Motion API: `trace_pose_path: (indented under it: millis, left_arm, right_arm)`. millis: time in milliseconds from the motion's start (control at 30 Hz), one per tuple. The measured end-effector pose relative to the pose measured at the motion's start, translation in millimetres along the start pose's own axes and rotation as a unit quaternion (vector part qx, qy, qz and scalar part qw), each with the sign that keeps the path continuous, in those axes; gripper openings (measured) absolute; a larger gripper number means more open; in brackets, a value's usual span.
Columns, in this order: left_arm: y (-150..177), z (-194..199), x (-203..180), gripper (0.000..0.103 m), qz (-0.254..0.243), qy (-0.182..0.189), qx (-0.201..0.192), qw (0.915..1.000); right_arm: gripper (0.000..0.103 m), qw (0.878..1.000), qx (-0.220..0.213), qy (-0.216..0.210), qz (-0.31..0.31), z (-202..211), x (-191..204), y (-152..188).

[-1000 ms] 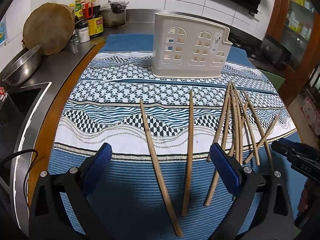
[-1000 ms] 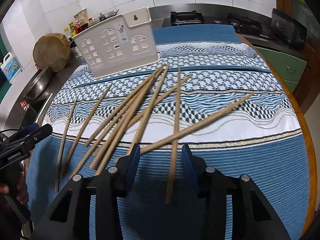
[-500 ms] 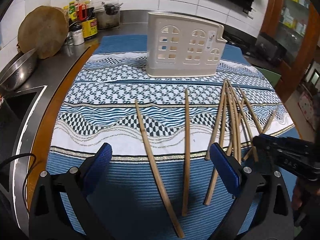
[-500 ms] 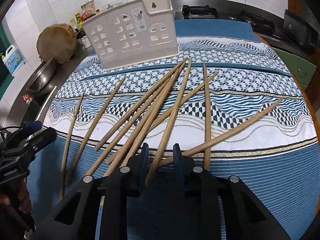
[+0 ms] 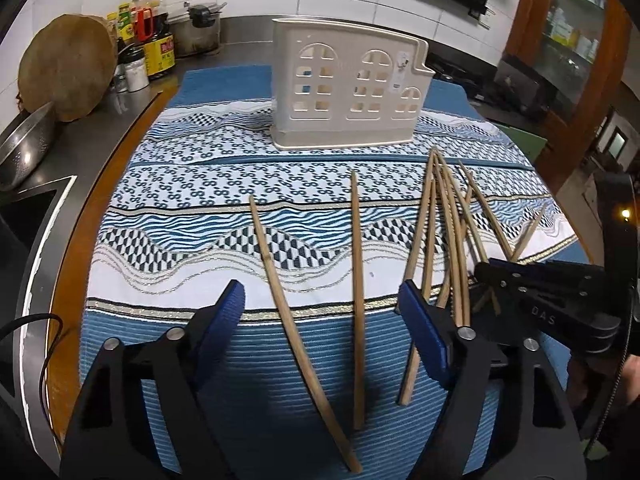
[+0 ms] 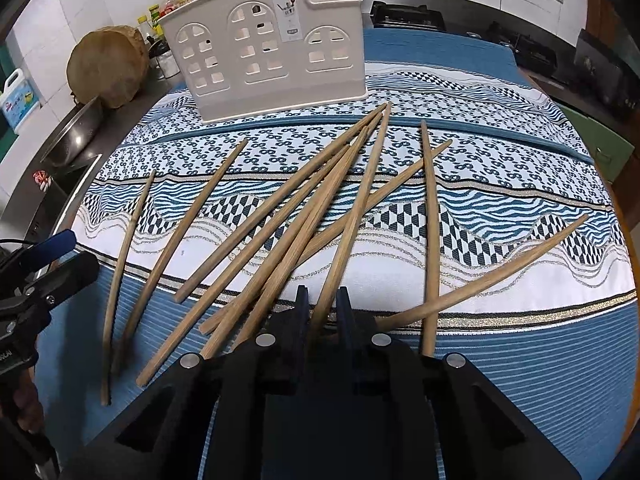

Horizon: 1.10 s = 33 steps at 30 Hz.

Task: Organize utensils
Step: 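Grasp a wooden chopstick with the left gripper while the right gripper grasps another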

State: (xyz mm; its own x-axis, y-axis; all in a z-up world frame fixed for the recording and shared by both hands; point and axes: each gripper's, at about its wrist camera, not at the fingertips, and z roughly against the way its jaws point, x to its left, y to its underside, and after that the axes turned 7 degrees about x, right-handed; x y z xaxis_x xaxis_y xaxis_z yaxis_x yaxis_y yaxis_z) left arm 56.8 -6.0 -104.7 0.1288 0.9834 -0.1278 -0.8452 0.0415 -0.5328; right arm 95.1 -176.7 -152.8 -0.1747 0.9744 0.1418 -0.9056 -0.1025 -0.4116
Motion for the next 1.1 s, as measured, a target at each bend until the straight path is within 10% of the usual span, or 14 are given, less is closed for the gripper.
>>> trace_pose_path:
  millis: [433,1100]
  left_arm:
    - [-14.2,-34.3,-35.5,0.039,-0.084,0.068,0.027,0.9938]
    - [-22.9,-75.8,-54.7,0.016,-0.125,0.082,0.057,0.9870]
  right_arm:
    - [0.007,1.000,-0.027,0.006,-0.014,22.1,-16.1,8.9]
    - [0.007,0.993,-0.110,0.030,0.027,75.2,-8.1,11.8]
